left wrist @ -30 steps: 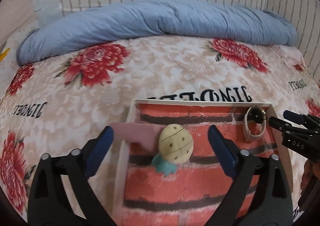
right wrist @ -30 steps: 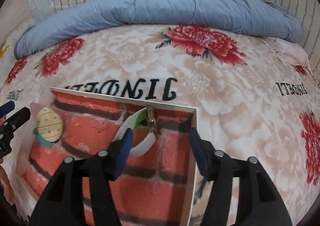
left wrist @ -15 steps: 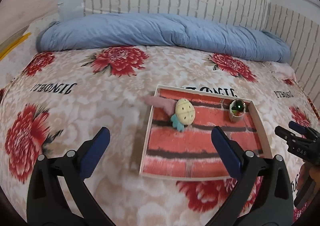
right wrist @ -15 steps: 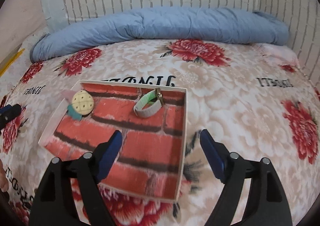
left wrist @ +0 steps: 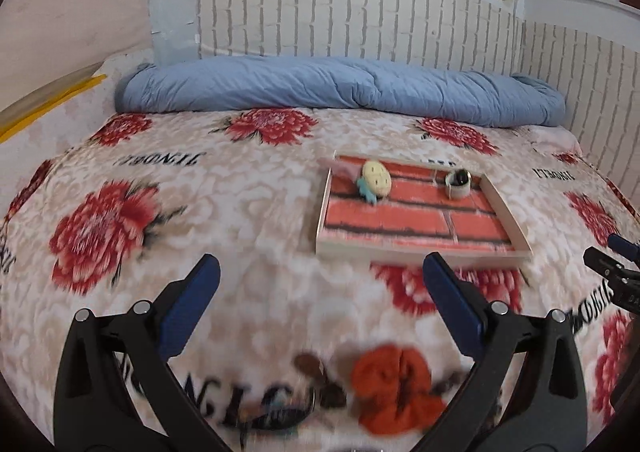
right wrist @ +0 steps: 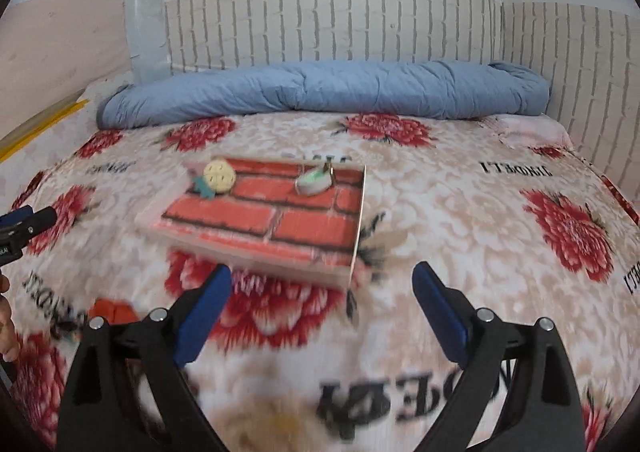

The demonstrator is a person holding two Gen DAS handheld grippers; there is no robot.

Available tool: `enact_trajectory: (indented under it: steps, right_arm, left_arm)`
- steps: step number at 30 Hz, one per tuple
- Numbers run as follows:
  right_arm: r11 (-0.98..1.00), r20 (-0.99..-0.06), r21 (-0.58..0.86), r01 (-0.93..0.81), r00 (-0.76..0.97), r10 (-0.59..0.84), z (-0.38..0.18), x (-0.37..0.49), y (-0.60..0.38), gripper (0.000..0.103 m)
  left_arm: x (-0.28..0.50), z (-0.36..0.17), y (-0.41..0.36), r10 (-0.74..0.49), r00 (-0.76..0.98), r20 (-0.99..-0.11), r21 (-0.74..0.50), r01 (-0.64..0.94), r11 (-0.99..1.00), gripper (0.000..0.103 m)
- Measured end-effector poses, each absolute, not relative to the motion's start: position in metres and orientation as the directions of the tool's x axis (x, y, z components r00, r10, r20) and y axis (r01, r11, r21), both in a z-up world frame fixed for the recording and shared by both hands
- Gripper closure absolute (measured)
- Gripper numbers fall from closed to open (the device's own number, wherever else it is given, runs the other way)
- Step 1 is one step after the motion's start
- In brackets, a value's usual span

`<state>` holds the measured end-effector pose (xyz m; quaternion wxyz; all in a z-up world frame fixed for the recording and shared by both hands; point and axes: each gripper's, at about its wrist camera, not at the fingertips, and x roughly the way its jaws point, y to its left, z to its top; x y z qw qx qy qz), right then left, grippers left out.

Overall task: Organize jewelry
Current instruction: 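Withdraw both tools from the tray back toward the remaining jewelry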

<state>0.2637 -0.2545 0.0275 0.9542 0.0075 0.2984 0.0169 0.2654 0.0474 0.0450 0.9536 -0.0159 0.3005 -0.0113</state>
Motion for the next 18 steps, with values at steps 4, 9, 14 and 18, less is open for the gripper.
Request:
enact_trajectory:
  steps: [4, 9, 14, 18]
  right_arm:
    - [0.999, -0.580, 0.028, -0.029, 0.814, 0.040, 0.006, 0.229, -0.256, 0.013]
    - [1.000, -0.591, 0.003, -0.029, 0.806, 0.025, -0.016, 0.196, -0.253, 0.013]
    - [1.000, -0.595, -0.008, -0.028, 0.804, 0.018, -0.033, 0.173, -0.250, 0.013]
    - [0.999, -0.585, -0.032, -0.018, 0.811, -0.005, -0.039, 0.163, -0.249, 0.013]
  left_arm:
    - [0.230, 0.025, 0.050, -0.041, 0.806, -0.591, -0.059, 0.008, 0.998, 0.005]
    - [0.196, 0.002, 0.047, -0.033, 0.796, -0.605, -0.046, 0.007, 0.999, 0.005]
    - [0.176, -0.017, 0.038, -0.012, 0.790, -0.613, -0.007, 0.010, 1.000, 0.005]
    - [0.167, -0.024, 0.036, 0.002, 0.789, -0.614, 0.016, 0.010, 1.000, 0.005]
